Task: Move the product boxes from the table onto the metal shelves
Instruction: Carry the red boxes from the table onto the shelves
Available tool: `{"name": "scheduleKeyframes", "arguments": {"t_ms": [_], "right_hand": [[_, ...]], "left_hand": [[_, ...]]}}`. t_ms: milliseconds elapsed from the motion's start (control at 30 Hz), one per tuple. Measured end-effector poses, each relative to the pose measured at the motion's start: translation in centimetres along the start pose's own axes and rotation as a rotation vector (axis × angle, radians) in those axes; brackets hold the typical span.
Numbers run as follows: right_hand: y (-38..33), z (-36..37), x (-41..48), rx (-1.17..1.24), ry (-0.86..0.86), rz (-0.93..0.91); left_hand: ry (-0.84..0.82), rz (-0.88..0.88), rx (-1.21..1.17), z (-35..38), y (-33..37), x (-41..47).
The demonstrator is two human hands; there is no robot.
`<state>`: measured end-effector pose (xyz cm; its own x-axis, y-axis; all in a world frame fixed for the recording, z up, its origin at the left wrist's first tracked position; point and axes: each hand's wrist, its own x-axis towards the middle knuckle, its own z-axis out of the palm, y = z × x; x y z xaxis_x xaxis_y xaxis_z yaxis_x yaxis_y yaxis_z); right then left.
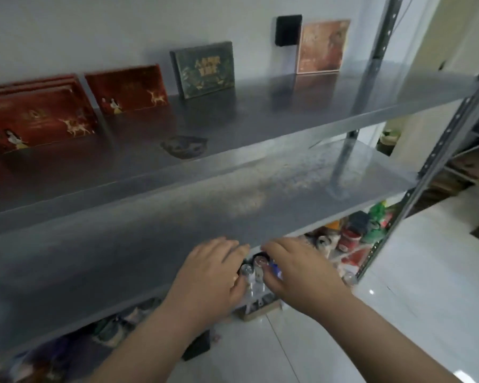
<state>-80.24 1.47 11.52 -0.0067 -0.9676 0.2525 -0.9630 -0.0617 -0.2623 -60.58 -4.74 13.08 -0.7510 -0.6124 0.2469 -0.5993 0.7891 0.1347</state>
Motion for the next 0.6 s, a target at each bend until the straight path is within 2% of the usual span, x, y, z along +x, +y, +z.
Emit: {"name": "scheduleKeyframes", "arguments": {"t_ms": [167,267,433,600], "right_hand": [[6.4,2.2,-10.3,0.026,-0.129,0.192],[9.2,2.6,-16.0,0.061,-0.289,0.356],[11.6,2.8,-24.2,0.108,-0.323,0.705],[10.2,3.3,-30.7,0.059,-0.318,1.060]], "left_hand": [[-0.230,0.056,-0.081,7.1,8.3,1.2],[-0.390,0.170,-0.057,10.2,12.5,2.8],[-0.566,0.447,-0.041,15.2,17.5,5.7],[-0.667,0.860,-0.033,19.5,22.4,6.9]]}}
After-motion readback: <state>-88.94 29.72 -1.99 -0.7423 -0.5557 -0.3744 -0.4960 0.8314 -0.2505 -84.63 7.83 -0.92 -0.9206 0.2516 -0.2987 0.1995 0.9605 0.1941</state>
